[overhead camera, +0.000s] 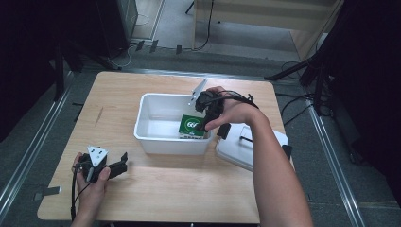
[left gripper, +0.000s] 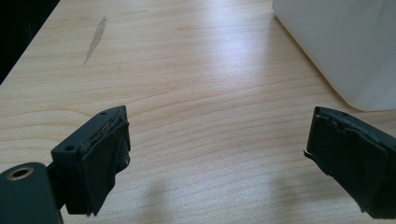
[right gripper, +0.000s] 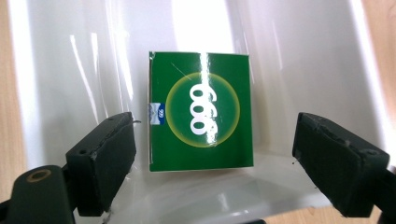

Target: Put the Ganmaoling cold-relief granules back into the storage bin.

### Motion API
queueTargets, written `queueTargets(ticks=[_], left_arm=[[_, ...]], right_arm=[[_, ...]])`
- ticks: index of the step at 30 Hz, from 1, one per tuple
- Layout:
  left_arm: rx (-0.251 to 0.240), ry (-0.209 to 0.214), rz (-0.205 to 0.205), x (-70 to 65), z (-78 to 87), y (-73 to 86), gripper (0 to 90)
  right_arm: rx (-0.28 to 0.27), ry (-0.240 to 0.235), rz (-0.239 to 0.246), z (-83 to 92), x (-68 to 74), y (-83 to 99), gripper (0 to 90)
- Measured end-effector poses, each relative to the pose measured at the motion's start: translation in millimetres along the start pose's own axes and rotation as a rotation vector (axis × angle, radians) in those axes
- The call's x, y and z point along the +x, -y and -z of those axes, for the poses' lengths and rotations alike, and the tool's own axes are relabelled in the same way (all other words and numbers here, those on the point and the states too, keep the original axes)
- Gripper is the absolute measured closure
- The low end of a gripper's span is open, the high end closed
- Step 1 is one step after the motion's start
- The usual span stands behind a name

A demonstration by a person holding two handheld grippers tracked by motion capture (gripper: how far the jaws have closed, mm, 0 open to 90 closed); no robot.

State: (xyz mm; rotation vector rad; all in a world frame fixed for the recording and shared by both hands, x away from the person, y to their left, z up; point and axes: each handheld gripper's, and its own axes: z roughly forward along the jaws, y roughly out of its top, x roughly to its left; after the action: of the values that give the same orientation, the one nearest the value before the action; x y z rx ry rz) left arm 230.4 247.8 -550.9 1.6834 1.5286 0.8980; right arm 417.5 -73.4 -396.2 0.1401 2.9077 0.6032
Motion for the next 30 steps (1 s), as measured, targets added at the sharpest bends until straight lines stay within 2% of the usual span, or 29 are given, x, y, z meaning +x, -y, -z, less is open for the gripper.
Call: queueTargets(ticks=[12,24,30], left_arm=[[0.002,-0.001,-0.003,-0.9,-0.6,-0.1,6.8],[0.003,-0.005,-0.010,-1.7,-0.4,-0.1,6.8],[0.002,-0.007,-0.014,-1.7,0.0,0.0,6.7]], right_arm=[[-0.011,0.038,-0.012,29.6,-2.4,9.9,14.1],[-0.010,0.087,-0.034,57.5,-1.3,31.6,14.2],[0.015,0.114,-0.044,67.5,0.7,46.5,14.6]])
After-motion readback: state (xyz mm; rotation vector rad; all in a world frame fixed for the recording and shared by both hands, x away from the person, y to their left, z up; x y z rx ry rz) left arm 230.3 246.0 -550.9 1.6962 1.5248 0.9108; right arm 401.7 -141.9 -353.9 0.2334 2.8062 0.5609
